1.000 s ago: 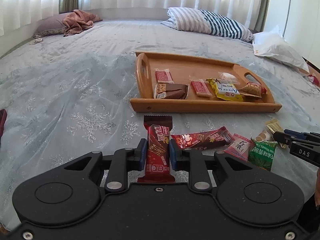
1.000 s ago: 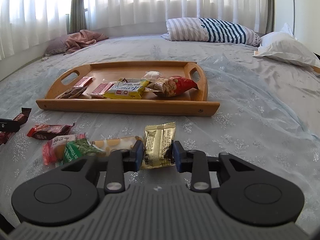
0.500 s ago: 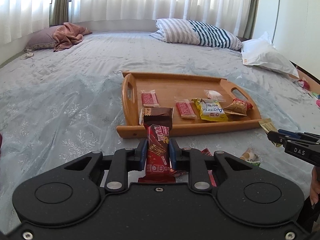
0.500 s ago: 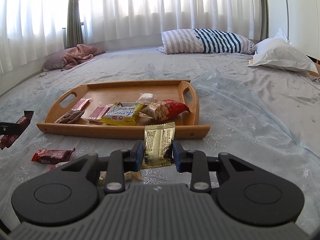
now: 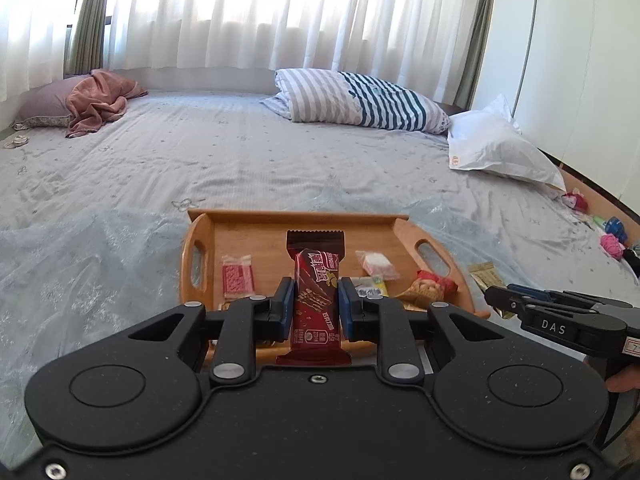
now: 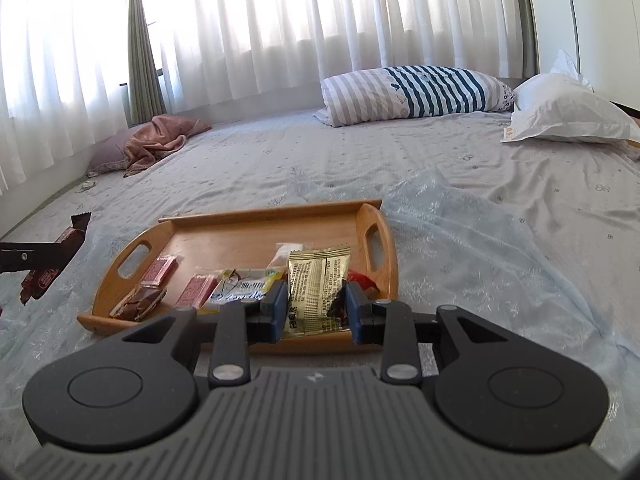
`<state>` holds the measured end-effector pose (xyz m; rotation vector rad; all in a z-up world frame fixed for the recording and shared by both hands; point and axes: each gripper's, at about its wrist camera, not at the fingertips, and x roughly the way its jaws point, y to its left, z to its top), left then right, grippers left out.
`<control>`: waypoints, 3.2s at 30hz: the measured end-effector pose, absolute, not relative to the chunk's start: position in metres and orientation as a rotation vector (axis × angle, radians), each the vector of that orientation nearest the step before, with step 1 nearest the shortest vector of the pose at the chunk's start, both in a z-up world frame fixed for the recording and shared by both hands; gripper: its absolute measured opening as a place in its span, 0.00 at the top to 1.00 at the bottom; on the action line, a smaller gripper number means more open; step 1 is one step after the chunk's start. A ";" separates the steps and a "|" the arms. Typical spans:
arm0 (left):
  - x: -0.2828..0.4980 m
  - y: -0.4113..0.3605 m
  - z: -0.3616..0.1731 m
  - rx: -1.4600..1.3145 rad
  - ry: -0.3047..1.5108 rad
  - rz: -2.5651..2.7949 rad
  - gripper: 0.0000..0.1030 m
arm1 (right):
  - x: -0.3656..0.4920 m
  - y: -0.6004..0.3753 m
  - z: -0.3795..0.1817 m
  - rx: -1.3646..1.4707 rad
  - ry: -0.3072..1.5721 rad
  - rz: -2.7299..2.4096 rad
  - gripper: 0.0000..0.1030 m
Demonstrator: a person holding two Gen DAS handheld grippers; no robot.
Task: Organize snacks
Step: 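Carry the chocolate bar with the left tool while the right tool carries the gold packet to the tray, then open the left tool on the tray while the right tool releases the gold packet there, then move both open tools back over the remaining snacks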
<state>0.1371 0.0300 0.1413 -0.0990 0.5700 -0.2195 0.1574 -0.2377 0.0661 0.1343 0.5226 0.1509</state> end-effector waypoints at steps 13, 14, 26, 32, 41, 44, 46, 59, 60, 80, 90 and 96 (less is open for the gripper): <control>0.232 -0.037 0.150 -0.087 0.604 -0.244 0.79 | 0.242 -0.254 0.077 0.219 0.582 0.188 0.65; 0.243 -0.042 0.146 -0.085 0.617 -0.241 0.79 | 0.249 -0.255 0.076 0.223 0.590 0.188 0.65; 0.350 -0.071 0.065 -0.127 0.835 -0.121 0.79 | 0.318 -0.259 0.033 0.245 0.700 0.184 0.65; 0.371 -0.078 0.042 -0.136 0.874 -0.099 0.79 | 0.335 -0.264 0.014 0.271 0.723 0.176 0.65; 0.380 -0.091 0.033 -0.140 0.891 -0.101 0.79 | 0.343 -0.262 0.003 0.272 0.733 0.186 0.65; 0.380 -0.093 0.033 -0.134 0.888 -0.100 0.79 | 0.343 -0.261 0.002 0.271 0.734 0.193 0.65; 0.380 -0.093 0.033 -0.135 0.888 -0.099 0.79 | 0.343 -0.259 0.002 0.266 0.737 0.194 0.65; 0.378 -0.092 0.027 -0.103 0.889 -0.086 0.77 | 0.343 -0.248 0.001 0.225 0.744 0.214 0.58; 0.377 -0.092 0.028 -0.101 0.887 -0.088 0.72 | 0.343 -0.249 0.002 0.235 0.740 0.217 0.58; 0.266 -0.035 0.090 -0.020 0.754 -0.164 0.13 | 0.263 -0.249 0.042 0.178 0.590 0.252 0.18; 0.191 -0.011 0.097 0.006 0.728 -0.205 0.05 | 0.204 -0.228 0.047 0.109 0.534 0.336 0.12; 0.153 -0.004 0.091 0.012 0.722 -0.219 0.04 | 0.171 -0.217 0.047 0.074 0.492 0.357 0.10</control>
